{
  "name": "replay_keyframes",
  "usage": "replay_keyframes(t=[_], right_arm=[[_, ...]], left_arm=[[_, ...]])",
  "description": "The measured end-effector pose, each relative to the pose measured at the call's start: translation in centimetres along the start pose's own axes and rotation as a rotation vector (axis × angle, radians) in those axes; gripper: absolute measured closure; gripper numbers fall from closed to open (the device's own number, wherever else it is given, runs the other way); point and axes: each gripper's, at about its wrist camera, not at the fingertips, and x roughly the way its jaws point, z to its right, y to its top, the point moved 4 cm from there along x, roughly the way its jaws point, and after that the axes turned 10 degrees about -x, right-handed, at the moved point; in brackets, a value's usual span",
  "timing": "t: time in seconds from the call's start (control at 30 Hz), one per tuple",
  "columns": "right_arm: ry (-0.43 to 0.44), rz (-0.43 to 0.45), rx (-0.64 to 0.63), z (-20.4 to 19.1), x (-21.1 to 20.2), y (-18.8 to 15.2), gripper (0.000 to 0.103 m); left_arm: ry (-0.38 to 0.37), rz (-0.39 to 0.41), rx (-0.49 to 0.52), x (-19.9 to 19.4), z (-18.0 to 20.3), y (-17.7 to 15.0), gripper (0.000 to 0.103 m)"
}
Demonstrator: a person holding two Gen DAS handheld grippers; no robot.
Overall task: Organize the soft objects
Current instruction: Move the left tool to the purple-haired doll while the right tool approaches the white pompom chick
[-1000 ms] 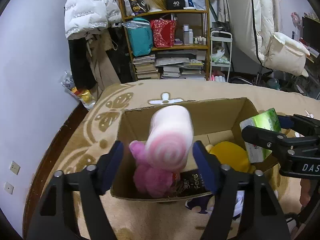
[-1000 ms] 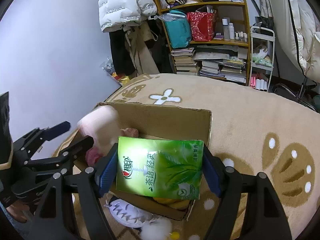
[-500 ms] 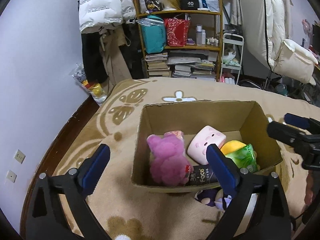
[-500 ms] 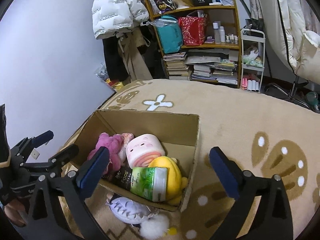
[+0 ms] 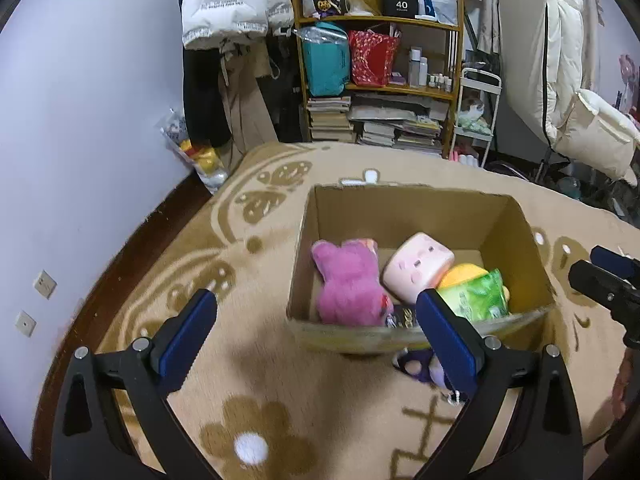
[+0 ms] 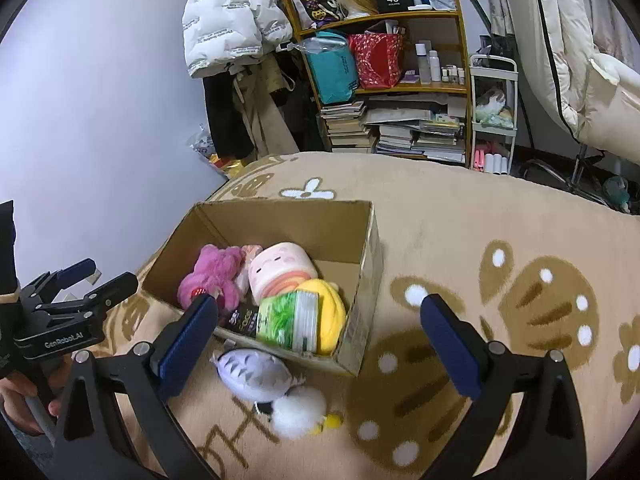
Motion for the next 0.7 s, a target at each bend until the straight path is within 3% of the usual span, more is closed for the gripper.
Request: replay_keyframes(t=[0.7], right_arm=[[0.007, -0.054, -0.030, -1.2, -0.2, -4.9, 0.000]], left_arm=[[-0.054, -0.044, 0.038, -1.9, 2.0, -3.5, 0.004]])
